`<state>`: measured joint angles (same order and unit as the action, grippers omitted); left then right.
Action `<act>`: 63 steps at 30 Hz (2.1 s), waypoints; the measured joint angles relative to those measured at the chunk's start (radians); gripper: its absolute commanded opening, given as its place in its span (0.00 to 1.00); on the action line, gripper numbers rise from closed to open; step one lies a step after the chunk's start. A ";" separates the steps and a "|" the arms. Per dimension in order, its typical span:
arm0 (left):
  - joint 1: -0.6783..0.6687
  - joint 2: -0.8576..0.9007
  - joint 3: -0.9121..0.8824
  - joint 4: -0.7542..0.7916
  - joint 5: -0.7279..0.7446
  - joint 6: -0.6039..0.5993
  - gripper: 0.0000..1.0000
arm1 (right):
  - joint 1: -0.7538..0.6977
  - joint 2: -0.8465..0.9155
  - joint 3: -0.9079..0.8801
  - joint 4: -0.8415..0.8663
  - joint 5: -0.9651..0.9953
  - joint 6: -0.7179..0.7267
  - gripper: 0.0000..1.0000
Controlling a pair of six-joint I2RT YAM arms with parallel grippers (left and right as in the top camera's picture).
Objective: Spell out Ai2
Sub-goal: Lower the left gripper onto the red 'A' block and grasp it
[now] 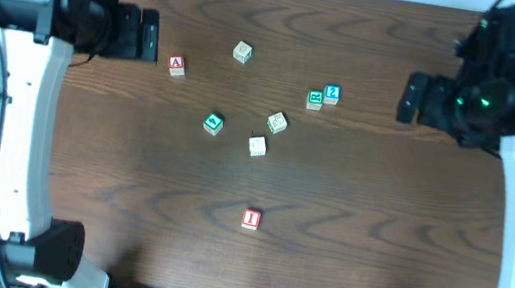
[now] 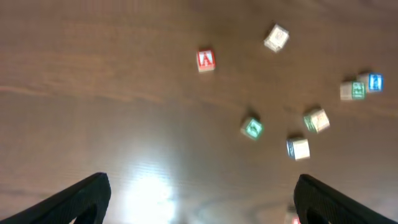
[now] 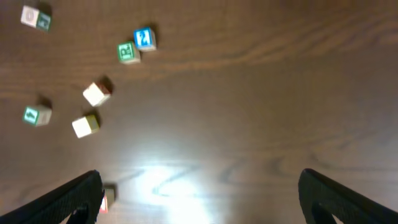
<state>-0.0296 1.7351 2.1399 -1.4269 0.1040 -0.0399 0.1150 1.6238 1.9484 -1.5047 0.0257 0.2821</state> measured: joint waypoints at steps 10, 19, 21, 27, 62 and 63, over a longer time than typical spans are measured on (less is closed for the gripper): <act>0.000 0.141 -0.071 0.246 -0.031 -0.037 0.95 | 0.029 0.089 0.000 0.047 0.037 0.086 0.99; -0.007 0.369 -0.156 0.403 -0.037 -0.103 0.95 | 0.035 0.140 0.000 0.027 0.043 0.093 0.99; -0.014 0.412 -0.159 0.422 -0.037 -0.116 0.95 | 0.041 0.146 0.000 0.025 0.043 0.093 0.99; -0.035 0.474 -0.165 0.458 -0.039 -0.130 0.99 | 0.059 0.148 -0.014 0.029 0.053 0.093 0.99; -0.045 0.591 -0.172 0.595 -0.059 -0.267 0.91 | 0.232 0.148 -0.099 0.116 0.061 0.132 0.99; -0.045 0.591 -0.172 0.595 -0.060 -0.272 0.91 | 0.231 0.148 -0.099 0.117 0.061 0.132 0.99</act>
<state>-0.0750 2.3264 1.9675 -0.8314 0.0444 -0.3115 0.3462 1.7718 1.8492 -1.3872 0.0864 0.4141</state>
